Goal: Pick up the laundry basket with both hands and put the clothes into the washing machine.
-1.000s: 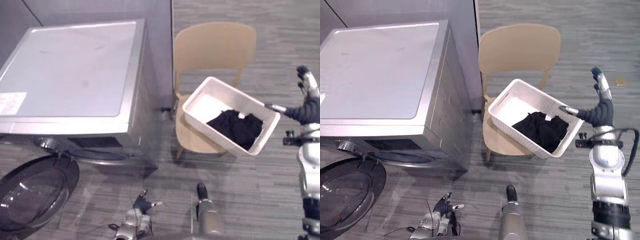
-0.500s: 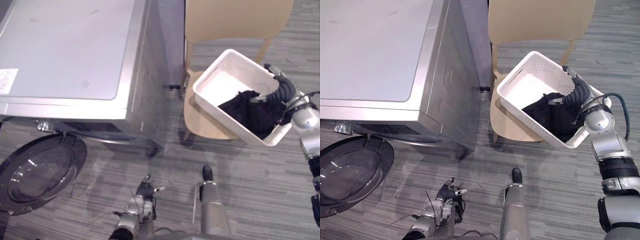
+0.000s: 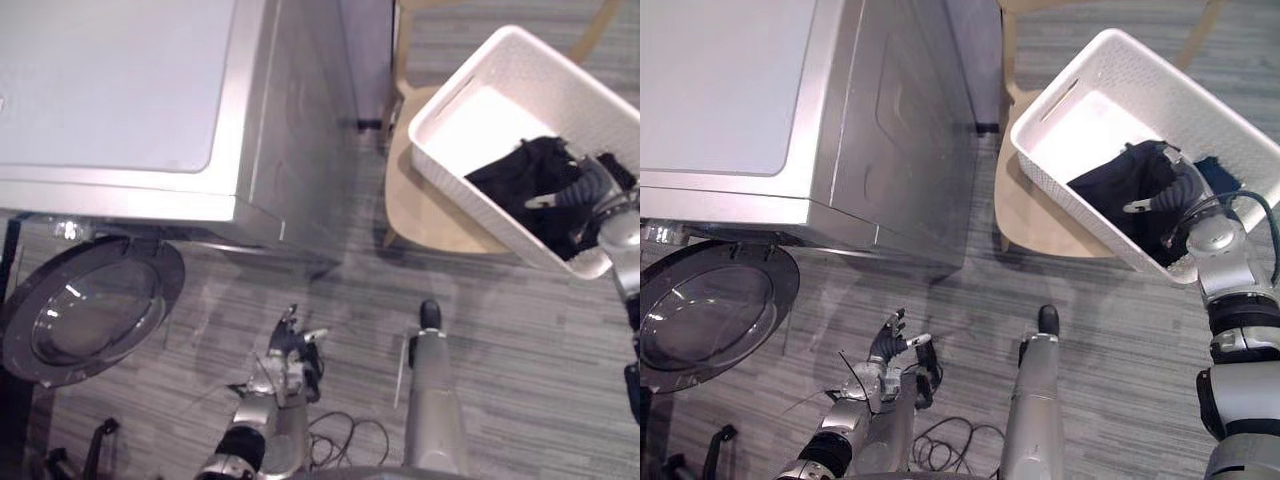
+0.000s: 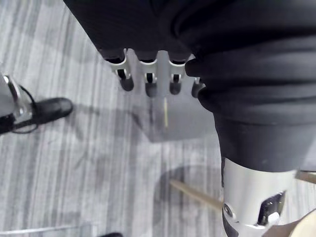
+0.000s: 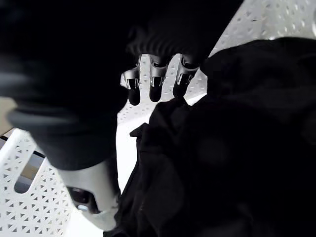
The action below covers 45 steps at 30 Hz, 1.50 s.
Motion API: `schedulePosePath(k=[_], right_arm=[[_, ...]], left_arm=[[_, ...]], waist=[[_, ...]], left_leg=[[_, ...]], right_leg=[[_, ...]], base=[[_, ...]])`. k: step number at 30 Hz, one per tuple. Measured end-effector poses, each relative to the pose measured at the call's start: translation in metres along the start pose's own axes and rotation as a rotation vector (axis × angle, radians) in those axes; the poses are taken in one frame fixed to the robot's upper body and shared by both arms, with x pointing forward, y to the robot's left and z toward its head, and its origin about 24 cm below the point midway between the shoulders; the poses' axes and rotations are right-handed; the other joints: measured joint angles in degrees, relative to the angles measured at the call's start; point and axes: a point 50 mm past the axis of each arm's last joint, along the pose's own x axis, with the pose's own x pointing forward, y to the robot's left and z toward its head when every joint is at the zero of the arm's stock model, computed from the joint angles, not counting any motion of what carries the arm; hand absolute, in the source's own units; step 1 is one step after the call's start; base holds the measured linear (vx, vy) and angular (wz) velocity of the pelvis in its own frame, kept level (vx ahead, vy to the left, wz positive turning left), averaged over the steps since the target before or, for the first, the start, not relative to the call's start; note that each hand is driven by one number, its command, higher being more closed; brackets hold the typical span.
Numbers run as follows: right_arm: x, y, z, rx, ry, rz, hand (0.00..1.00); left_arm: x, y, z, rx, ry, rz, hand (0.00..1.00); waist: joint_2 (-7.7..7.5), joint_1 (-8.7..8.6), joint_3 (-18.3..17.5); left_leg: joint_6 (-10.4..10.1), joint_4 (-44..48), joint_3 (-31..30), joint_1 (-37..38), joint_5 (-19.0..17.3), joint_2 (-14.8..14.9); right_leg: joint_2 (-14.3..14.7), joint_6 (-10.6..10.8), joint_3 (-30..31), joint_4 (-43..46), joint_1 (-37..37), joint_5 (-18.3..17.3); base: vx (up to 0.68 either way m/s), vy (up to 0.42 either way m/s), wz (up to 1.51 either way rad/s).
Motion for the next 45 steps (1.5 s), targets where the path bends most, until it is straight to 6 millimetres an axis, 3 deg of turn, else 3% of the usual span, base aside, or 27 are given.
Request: schedulePosePath(k=[5, 17, 18, 22, 28, 37, 38, 42, 45], right_arm=[[-0.001, -0.005, -0.008, 0.036, 0.036, -0.04, 0.0], [-0.012, -0.065, -0.012, 0.098, 0.029, -0.305, 0.0], [-0.013, -0.073, -0.009, 0.107, 0.015, -0.346, 1.0], [-0.02, -0.102, 0.003, 0.132, -0.041, -0.482, 1.0], [-0.019, -0.115, 0.013, 0.1, -0.039, -0.544, 1.0], [-0.008, -0.091, 0.019, 0.091, -0.044, -0.473, 1.0], [-0.006, -0.084, 0.018, 0.104, -0.03, -0.451, 1.0], [-0.004, -0.068, 0.012, 0.184, -0.011, -0.406, 1.0], [-0.006, -0.076, 0.032, 0.274, -0.11, -0.43, 1.0]], left_arm=[[0.004, -0.001, 0.02, 0.009, -0.079, -0.004, 0.0], [0.005, 0.006, 0.052, -0.026, -0.207, 0.012, 0.0], [0.007, 0.009, 0.059, -0.026, -0.231, 0.018, 0.0], [0.008, 0.008, 0.08, -0.044, -0.311, 0.022, 0.0], [0.006, 0.006, 0.086, -0.079, -0.334, 0.036, 0.0], [0.007, -0.001, 0.083, -0.137, -0.32, 0.04, 0.0], [0.007, 0.001, 0.082, -0.144, -0.317, 0.054, 0.0], [0.007, 0.004, 0.07, -0.145, -0.27, 0.075, 0.0], [0.007, 0.008, 0.053, -0.145, -0.204, 0.095, 0.0]], waist=[[0.21, -0.04, 2.44], [0.95, 0.11, 5.39], [0.97, 0.11, 5.46], [1.28, 0.04, 7.77], [1.4, 0.17, 8.18], [1.33, 0.0, 8.21], [1.18, 0.14, 8.31], [1.0, 0.11, 8.4], [0.5, 0.07, 8.18]], left_leg=[[0.01, 1.4, -0.23, -2.59, -0.04, -0.37], [0.75, 7.48, -1.14, -11.69, -0.35, -2.35], [1.06, 9.55, -1.73, -13.96, -0.52, -2.31], [1.79, 13.86, -3.78, -18.97, -0.96, -2.17], [1.85, 15.47, -4.85, -21.61, -0.97, -1.88], [-0.07, 14.49, -5.85, -20.39, 0.07, 0.44], [-0.08, 14.2, -5.95, -19.35, 0.05, 1.04], [-0.06, 11.08, -6.22, -12.88, -0.02, 2.16], [-0.16, 8.82, -6.12, -7.54, -0.04, 2.75]], right_leg=[[-0.36, -0.06, 0.55, 3.0, -2.59, -1.35], [-2.09, 0.09, 2.88, 9.88, -12.59, -2.66], [-2.13, 0.03, 2.88, 11.1, -14.43, -2.73], [-2.36, 0.07, 2.57, 15.18, -18.32, -4.18], [-2.11, -0.04, 2.63, 17.99, -21.39, -4.31], [-0.77, -0.23, 0.18, 17.05, -19.51, -4.25], [-0.31, -1.32, -0.49, 16.09, -18.06, -3.87], [0.07, -1.66, -2.67, 12.1, -10.11, -3.65], [0.76, -1.33, -3.79, 8.7, -3.86, -3.43]], base=[[-0.03, -0.041, 0.11], [0.03, -0.01, 0.15], [0.02, -0.011, 0.25], [-0.02, -0.027, 0.27], [0.0, -0.042, 0.08], [0.07, -0.034, -0.07], [0.11, -0.011, -0.19], [0.1, 0.017, -0.17], [0.1, 0.037, -0.15]])
